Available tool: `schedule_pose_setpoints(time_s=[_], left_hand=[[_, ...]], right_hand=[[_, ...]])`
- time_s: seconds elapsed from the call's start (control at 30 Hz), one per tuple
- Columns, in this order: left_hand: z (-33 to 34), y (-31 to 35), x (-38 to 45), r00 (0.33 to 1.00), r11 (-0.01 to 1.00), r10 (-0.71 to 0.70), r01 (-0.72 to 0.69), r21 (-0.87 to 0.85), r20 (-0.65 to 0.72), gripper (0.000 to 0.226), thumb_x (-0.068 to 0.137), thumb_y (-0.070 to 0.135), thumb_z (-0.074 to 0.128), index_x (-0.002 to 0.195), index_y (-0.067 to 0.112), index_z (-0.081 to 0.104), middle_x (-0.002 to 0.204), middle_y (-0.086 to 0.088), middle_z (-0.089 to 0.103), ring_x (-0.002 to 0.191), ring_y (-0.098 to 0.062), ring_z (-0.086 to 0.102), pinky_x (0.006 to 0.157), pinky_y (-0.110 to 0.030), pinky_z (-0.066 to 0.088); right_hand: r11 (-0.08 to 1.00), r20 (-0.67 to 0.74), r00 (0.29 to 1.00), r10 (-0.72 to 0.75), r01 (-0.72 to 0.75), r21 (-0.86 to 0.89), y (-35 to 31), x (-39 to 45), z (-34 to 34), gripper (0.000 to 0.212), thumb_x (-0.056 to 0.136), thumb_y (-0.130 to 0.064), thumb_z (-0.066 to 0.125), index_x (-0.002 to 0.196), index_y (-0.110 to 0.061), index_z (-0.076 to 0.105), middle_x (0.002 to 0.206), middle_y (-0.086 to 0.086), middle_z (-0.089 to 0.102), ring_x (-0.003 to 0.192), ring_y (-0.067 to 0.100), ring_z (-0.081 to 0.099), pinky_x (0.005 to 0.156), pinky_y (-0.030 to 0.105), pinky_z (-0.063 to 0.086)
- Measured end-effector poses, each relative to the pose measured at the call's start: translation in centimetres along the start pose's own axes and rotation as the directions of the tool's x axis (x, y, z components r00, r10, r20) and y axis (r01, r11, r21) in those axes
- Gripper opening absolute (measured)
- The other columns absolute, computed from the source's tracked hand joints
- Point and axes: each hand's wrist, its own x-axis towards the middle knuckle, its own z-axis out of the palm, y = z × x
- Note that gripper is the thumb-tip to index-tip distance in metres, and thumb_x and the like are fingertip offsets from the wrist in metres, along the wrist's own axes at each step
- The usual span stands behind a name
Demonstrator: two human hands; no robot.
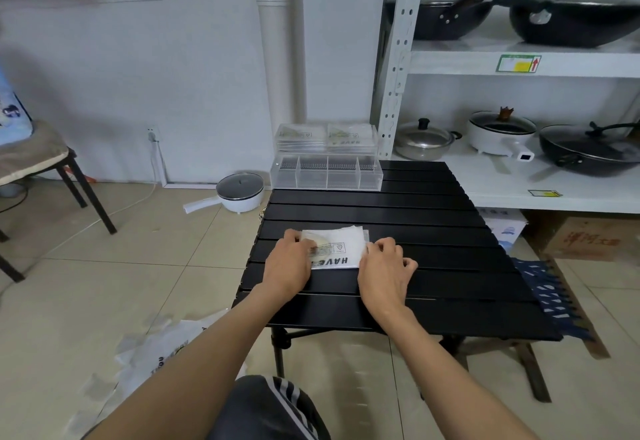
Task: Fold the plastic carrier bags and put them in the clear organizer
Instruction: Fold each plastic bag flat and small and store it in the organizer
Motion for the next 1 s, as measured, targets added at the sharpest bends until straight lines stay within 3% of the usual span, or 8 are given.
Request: schedule_pose_setpoints(time_s=[0.07,0.3,0.4,0.53,0.6,0.8,0.9,1.0], left_hand=[[0.0,0.1,0.2,0.999,0.997,-0.054,0.054,-0.051,0.001,0.038,0.093,0.016,0.053,0.13,0.022,0.058,0.133,-0.005,0.043,0.112,-0.023,0.05,0.095,-0.033,0.048],[-0.4,0.9,1.0,0.972,0.916,-0.236,0.227,-0.332,0.011,0.036,0.085,0.007,0.064,0.119,0.02,0.064,0.121,-0.009,0.052,0.094,-0.022,0.06,0.089,-0.029,0.051],[-0.9,0.9,1.4,0.921,0.7,-0.383,0.341,-0.628,0.074,0.024,0.08,-0.001,0.067,0.095,0.017,0.072,0.098,-0.005,0.066,0.082,-0.018,0.06,0.074,-0.024,0.05],[-2.1,0.9,1.8,0.852,0.353,-0.431,0.463,-0.813,0.298,0.024,0.083,-0.007,0.06,0.093,0.01,0.074,0.099,-0.009,0.069,0.078,-0.018,0.06,0.062,-0.024,0.046],[-2.4,1.1,1.7,0.847,0.354,-0.394,0.498,-0.791,0.357,0.028,0.083,-0.007,0.057,0.09,0.015,0.075,0.103,-0.009,0.07,0.075,-0.015,0.056,0.06,-0.024,0.042],[-2.6,2.5,0.1,0.919,0.432,-0.281,0.379,-0.818,0.277,0.047,0.078,-0.019,0.044,0.095,0.012,0.075,0.108,-0.007,0.067,0.098,-0.017,0.062,0.085,-0.024,0.051],[-2.8,2.8,-0.5,0.942,0.359,-0.246,0.308,-0.881,0.229,0.054,0.073,-0.024,0.037,0.093,0.009,0.075,0.109,-0.01,0.069,0.099,-0.02,0.066,0.09,-0.033,0.054],[-3.1,2.5,-0.5,0.953,0.291,-0.22,0.266,-0.919,0.206,0.048,0.075,-0.024,0.039,0.095,0.003,0.073,0.112,-0.009,0.068,0.106,-0.026,0.064,0.093,-0.043,0.05]], right_hand=[[1.0,-0.026,0.999,0.026,-0.025,0.013,-0.5,0.1,0.0,0.02,0.097,-0.021,0.047,0.104,-0.021,0.066,0.11,0.0,0.05,0.101,0.019,0.045,0.092,0.038,0.03],[0.989,-0.018,1.0,-0.009,0.012,0.146,-0.8,0.2,0.2,0.053,0.098,-0.024,0.048,0.148,-0.026,0.032,0.117,-0.001,0.058,0.109,0.018,0.05,0.093,0.036,0.035],[0.979,-0.01,1.0,0.008,-0.005,0.204,-0.6,0.3,0.1,0.058,0.096,-0.017,0.053,0.148,-0.027,0.031,0.113,-0.001,0.061,0.106,0.019,0.051,0.091,0.036,0.037],[0.957,-0.002,1.0,-0.003,0.004,0.289,-0.5,0.3,0.1,0.058,0.095,-0.011,0.055,0.147,-0.026,0.036,0.116,0.0,0.062,0.106,0.021,0.051,0.093,0.036,0.039],[0.931,0.007,1.0,0.009,-0.011,0.366,-0.2,0.4,0.4,0.057,0.094,-0.008,0.055,0.146,-0.025,0.037,0.118,-0.001,0.062,0.105,0.02,0.05,0.094,0.036,0.038],[0.874,0.016,0.999,0.039,-0.042,0.485,-0.2,-0.1,-0.4,0.056,0.098,-0.002,0.045,0.146,-0.032,0.039,0.093,-0.006,0.053,0.091,0.017,0.043,0.089,0.032,0.038],[0.88,0.015,1.0,0.025,-0.03,0.475,-0.3,0.2,-0.5,0.052,0.099,-0.008,0.043,0.148,-0.025,0.035,0.128,0.001,0.056,0.115,0.02,0.047,0.1,0.035,0.035],[0.854,0.111,0.993,0.044,-0.095,0.511,-0.5,0.9,-0.4,0.054,0.102,-0.021,0.037,0.154,-0.02,0.02,0.154,0.001,0.035,0.137,0.021,0.035,0.113,0.04,0.029]])
